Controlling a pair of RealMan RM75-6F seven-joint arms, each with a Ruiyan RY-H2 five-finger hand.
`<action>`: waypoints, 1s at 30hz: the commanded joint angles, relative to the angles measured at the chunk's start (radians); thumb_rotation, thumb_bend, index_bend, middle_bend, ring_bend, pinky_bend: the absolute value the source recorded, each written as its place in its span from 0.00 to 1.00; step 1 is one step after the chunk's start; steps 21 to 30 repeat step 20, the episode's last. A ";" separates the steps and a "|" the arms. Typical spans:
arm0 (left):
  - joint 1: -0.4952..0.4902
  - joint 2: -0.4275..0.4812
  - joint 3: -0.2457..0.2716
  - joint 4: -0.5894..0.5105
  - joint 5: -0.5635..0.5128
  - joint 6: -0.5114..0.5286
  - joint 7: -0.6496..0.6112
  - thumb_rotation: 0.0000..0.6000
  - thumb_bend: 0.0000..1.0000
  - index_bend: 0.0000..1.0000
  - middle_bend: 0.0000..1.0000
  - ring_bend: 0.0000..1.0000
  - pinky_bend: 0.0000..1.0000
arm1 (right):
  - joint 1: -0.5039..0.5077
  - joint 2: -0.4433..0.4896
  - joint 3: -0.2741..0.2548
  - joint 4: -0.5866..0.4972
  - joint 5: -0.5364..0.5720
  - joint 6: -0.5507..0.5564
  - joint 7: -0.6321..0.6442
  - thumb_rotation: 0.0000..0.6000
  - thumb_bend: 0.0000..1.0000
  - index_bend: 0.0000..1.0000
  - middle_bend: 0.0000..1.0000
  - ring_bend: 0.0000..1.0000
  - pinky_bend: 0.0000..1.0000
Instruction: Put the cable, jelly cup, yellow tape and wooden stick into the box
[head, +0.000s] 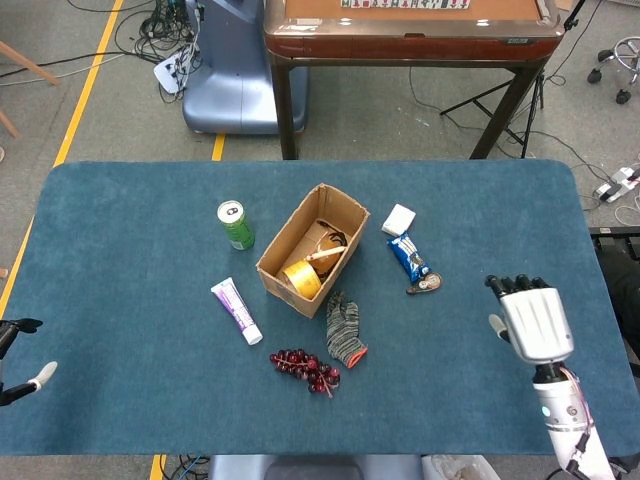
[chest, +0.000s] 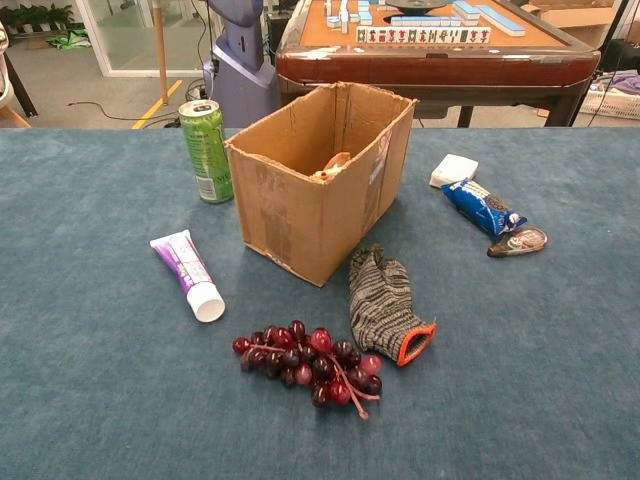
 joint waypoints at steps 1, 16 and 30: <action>0.000 -0.006 0.000 0.014 0.012 0.009 -0.008 1.00 0.13 0.39 0.41 0.31 0.53 | -0.084 -0.018 0.000 0.010 0.060 0.061 0.044 1.00 0.08 0.15 0.36 0.31 0.32; -0.007 -0.014 -0.007 0.028 -0.006 -0.002 0.000 1.00 0.13 0.40 0.39 0.31 0.53 | -0.252 -0.009 0.005 0.130 -0.020 0.188 0.251 1.00 0.08 0.23 0.36 0.29 0.29; -0.010 -0.013 -0.009 0.028 -0.016 -0.010 -0.001 1.00 0.13 0.40 0.39 0.31 0.53 | -0.269 0.001 0.024 0.138 -0.032 0.192 0.288 1.00 0.08 0.24 0.37 0.29 0.29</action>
